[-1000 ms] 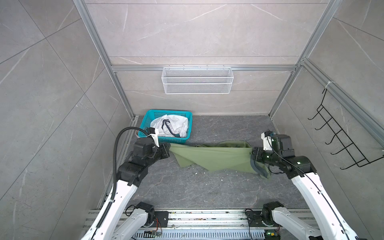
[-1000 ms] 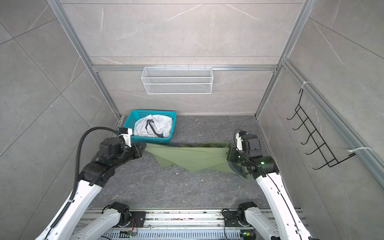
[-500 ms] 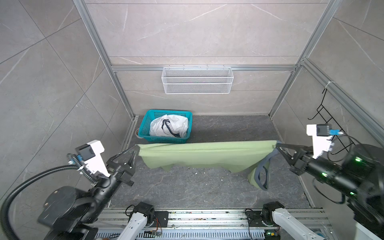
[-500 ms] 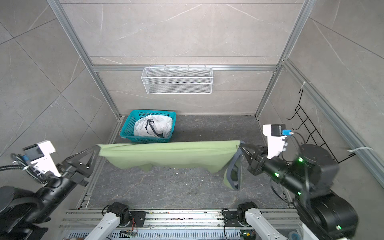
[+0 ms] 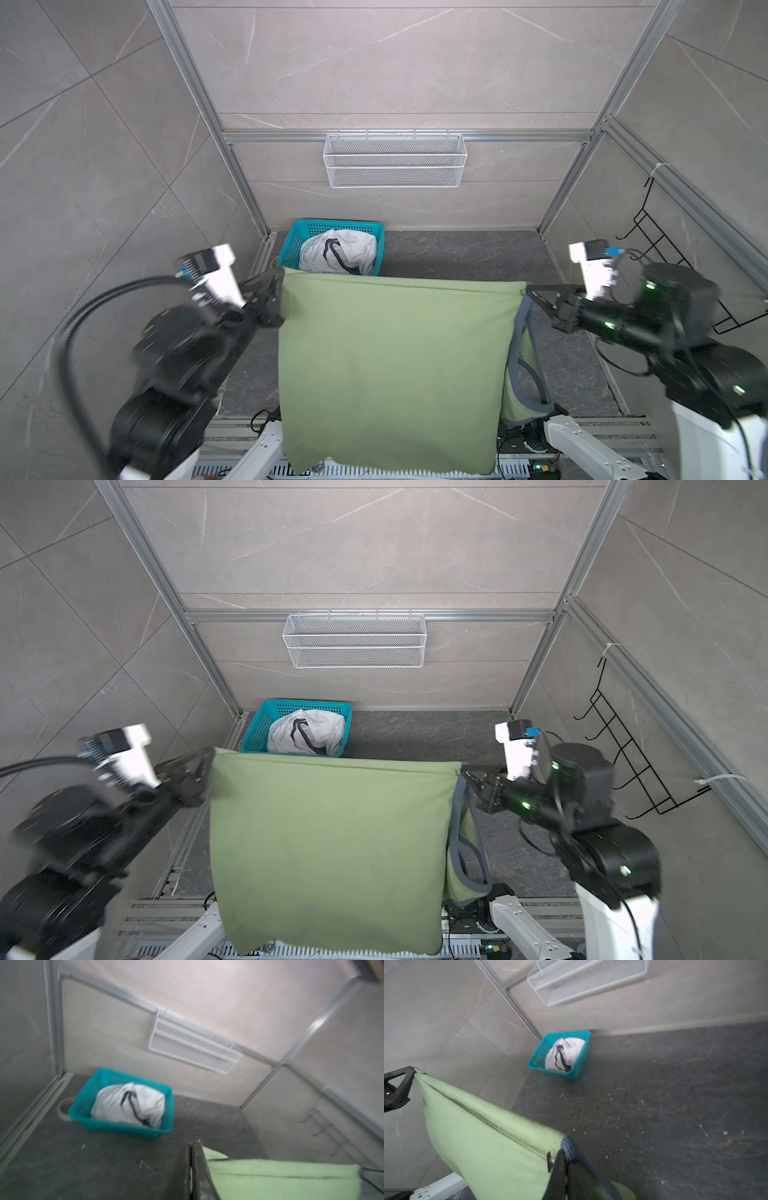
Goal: Fold and stack the tank tops
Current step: 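Lift the tank top high with both grippers and stretch it apart, then swing the tank top down and lay it flat toward the robot with both grippers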
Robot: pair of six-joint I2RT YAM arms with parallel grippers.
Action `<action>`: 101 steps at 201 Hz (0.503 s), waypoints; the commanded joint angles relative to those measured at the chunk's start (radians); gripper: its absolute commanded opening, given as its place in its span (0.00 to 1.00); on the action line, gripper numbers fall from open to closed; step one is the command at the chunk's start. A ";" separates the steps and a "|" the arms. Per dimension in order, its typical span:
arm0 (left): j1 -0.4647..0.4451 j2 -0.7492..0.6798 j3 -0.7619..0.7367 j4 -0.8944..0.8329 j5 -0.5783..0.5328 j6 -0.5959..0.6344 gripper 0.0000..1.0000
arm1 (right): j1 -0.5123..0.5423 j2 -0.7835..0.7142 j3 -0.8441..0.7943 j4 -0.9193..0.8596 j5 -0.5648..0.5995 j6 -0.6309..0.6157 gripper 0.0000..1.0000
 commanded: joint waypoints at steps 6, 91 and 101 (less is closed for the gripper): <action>0.005 0.200 -0.193 0.063 -0.213 -0.005 0.00 | 0.000 0.103 -0.239 0.247 0.024 0.043 0.00; 0.067 0.846 -0.157 0.186 -0.280 -0.087 0.01 | 0.019 0.730 -0.221 0.531 0.203 0.049 0.51; 0.080 0.887 -0.116 0.147 -0.274 -0.091 0.26 | 0.017 0.728 -0.215 0.510 0.259 0.043 0.58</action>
